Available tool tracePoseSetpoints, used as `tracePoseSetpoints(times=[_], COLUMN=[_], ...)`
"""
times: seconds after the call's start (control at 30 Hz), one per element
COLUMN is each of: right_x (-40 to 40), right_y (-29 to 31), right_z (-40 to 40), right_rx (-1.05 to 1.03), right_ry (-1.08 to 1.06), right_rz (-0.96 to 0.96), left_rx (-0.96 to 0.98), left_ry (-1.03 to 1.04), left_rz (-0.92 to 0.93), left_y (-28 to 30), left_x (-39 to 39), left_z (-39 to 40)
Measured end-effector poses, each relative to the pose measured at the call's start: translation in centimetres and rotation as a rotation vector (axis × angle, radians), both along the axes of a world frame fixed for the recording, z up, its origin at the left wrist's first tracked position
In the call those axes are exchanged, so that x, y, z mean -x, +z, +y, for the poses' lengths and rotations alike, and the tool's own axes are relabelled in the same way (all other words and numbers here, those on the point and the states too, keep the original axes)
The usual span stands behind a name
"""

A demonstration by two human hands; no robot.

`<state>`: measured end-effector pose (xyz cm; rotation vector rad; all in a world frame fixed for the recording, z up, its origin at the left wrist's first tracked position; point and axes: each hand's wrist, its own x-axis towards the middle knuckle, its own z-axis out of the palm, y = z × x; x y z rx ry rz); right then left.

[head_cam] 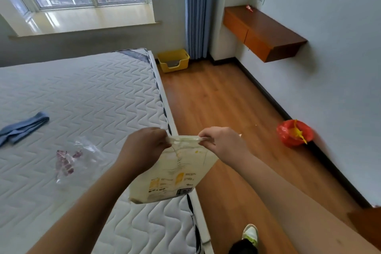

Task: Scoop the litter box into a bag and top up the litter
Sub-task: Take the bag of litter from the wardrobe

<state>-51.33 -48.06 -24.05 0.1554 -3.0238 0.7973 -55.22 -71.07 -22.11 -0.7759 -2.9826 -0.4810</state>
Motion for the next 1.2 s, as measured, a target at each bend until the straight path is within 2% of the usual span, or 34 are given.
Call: tracePoseSetpoints(times=[0.17, 0.33, 0.53, 0.67, 0.93, 1.2], right_x=[1.6, 3.5, 6.6, 8.4, 10.2, 15.0], right_y=[-1.8, -2.8, -1.8, 0.1, 1.5, 2.1], right_z=[8.5, 18.6, 27.8, 31.1, 35.6, 37.4], right_rx=[-0.017, 0.0, -0.025, -0.006, 0.049, 0.106], right_ry=[0.01, 0.068, 0.174, 0.254, 0.205, 0.165], right_rz=[0.053, 0.001, 0.008, 0.019, 0.113, -0.055], left_rx=[0.007, 0.036, 0.062, 0.05, -0.008, 0.003], left_ry=[0.03, 0.094, 0.111, 0.112, 0.04, -0.003], left_rz=[0.007, -0.022, -0.054, -0.062, -0.014, 0.026], left_y=[-0.7, -1.9, -1.7, -1.0, 0.0, -0.8], left_x=[1.3, 2.7, 3.8, 4.9, 8.2, 13.2], left_z=[9.0, 18.9, 28.3, 32.6, 39.0, 40.6])
